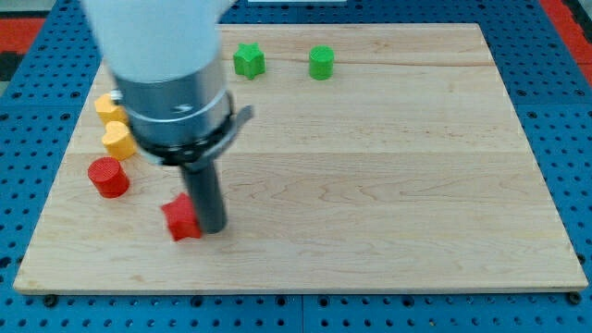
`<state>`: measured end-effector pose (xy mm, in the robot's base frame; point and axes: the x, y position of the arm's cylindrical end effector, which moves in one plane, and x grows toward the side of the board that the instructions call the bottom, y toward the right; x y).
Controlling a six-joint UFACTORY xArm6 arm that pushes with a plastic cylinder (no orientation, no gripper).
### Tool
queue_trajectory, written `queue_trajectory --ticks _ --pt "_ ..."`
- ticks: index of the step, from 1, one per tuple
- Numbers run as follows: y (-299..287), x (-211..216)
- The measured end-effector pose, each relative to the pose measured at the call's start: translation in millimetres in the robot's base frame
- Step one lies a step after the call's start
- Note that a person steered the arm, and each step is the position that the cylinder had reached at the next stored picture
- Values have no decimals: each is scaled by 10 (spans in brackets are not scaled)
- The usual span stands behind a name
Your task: Adjust the red circle and yellow heart to form a straight vertical line
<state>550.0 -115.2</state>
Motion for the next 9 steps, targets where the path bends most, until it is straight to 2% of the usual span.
queue_trajectory --ticks 2,3,4,6,7,9 --pt "-1051 79" --pt "-735 89" --pt "-360 -144" --pt "-58 -582" --pt "-58 -582" --pt "-658 -541"
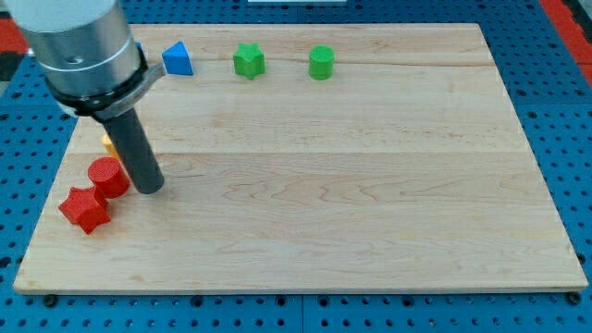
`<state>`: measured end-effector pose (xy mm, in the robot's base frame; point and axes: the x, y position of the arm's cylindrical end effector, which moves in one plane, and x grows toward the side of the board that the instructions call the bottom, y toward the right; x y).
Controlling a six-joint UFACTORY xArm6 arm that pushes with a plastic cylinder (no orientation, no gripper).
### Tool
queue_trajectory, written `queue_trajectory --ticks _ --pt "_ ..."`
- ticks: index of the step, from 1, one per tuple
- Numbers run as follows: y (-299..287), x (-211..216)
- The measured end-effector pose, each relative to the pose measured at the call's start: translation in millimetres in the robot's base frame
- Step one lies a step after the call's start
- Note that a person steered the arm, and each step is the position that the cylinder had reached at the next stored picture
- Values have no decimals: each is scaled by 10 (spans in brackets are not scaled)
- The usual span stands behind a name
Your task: Adjust the red circle and yellow heart to form a straight vertical line
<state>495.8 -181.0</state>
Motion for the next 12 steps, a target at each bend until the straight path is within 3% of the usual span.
queue_trajectory --ticks 4,5,7,8,10,12 --pt "-235 -35" --pt "-93 -223" --pt "68 -1086" --pt "106 -1176" --pt "241 -730" --pt "-292 -668"
